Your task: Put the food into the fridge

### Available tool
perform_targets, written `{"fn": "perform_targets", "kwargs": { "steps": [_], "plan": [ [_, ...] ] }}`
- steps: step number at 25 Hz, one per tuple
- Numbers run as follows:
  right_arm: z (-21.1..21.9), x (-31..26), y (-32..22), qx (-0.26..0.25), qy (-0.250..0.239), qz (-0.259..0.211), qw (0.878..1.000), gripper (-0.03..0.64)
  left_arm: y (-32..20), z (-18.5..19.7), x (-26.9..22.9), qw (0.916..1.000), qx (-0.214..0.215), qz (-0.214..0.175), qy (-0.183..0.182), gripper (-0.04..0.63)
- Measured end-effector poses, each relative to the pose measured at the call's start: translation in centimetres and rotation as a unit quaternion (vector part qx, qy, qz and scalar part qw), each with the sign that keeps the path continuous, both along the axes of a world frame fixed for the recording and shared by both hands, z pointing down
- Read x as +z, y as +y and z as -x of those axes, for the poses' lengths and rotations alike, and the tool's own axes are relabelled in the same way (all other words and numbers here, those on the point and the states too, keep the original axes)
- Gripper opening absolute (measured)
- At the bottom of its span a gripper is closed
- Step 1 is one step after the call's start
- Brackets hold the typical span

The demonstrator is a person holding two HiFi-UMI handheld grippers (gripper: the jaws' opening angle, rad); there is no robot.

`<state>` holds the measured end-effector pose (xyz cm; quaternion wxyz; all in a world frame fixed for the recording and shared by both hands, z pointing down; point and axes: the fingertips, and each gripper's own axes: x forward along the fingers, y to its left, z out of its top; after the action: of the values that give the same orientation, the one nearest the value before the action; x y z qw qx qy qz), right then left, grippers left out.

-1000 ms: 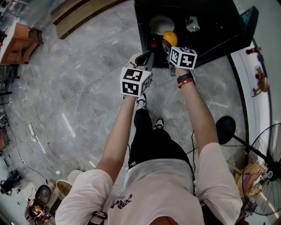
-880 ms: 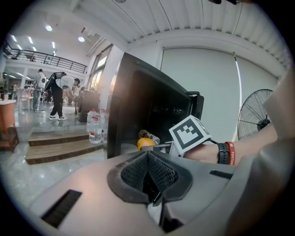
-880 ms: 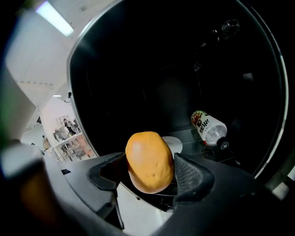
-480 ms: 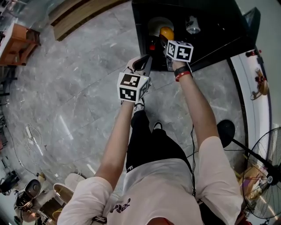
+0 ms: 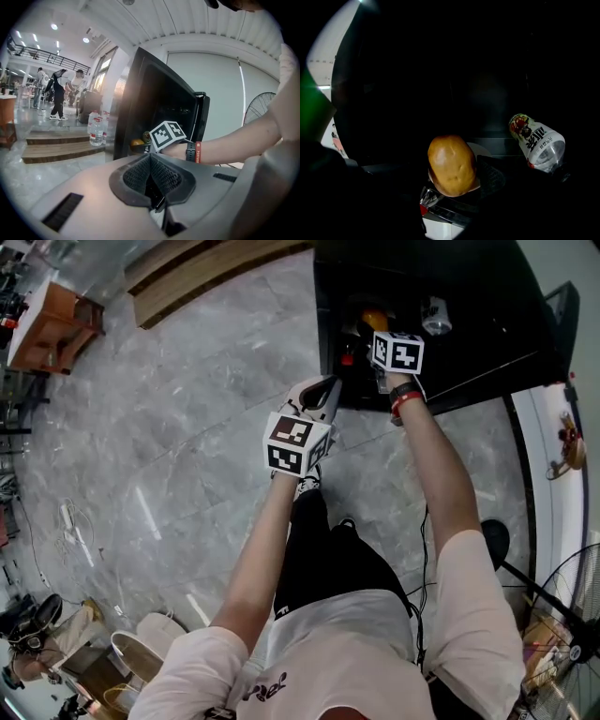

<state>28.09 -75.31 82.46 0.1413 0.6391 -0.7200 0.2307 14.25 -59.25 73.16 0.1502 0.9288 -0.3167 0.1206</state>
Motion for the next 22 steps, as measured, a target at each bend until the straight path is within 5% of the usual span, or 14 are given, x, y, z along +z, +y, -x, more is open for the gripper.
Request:
{"fn": "perform_targets", "kwargs": {
  "steps": [22],
  "plan": [
    [-0.1,1.4,-3.3,-0.026,0.04,0.011,0.999,0.339,-0.7,0.5,0.4,0.9999,-0.006,0.0,0.013,0.02]
  ]
}}
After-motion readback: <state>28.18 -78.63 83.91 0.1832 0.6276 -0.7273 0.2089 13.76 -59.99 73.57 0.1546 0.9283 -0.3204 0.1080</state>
